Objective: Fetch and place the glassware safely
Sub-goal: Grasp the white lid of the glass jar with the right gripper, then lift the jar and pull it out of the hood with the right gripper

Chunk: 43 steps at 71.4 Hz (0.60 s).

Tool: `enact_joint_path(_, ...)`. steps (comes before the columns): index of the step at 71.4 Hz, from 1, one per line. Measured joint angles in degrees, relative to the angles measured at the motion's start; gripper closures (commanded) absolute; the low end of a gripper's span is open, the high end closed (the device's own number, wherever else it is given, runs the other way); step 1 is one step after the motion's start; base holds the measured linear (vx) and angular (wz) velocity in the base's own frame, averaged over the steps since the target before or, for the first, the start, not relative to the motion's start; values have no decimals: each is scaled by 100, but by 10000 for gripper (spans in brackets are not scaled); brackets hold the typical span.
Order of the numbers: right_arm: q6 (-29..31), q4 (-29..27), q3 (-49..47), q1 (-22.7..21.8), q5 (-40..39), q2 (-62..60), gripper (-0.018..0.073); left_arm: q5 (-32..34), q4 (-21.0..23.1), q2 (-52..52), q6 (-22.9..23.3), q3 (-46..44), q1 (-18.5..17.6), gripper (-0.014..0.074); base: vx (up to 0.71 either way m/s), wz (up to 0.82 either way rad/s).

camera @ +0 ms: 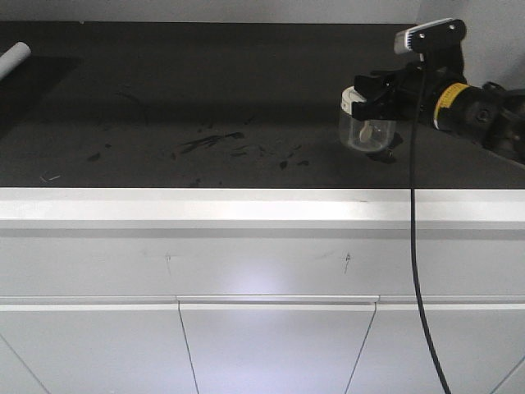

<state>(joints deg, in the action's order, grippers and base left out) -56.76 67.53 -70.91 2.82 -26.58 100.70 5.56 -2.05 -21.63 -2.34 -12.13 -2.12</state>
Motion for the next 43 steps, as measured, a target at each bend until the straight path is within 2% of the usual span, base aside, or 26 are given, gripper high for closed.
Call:
enact_joint_path(28, 11, 5, 2273, 81, 11, -2337, 562, 0, 0, 0, 0, 0, 0, 603, 0, 0)
enact_joint_path(43, 17, 12, 2862, 749, 35, -3181, 561, 0, 0, 0, 0, 0, 0, 603, 0, 0)
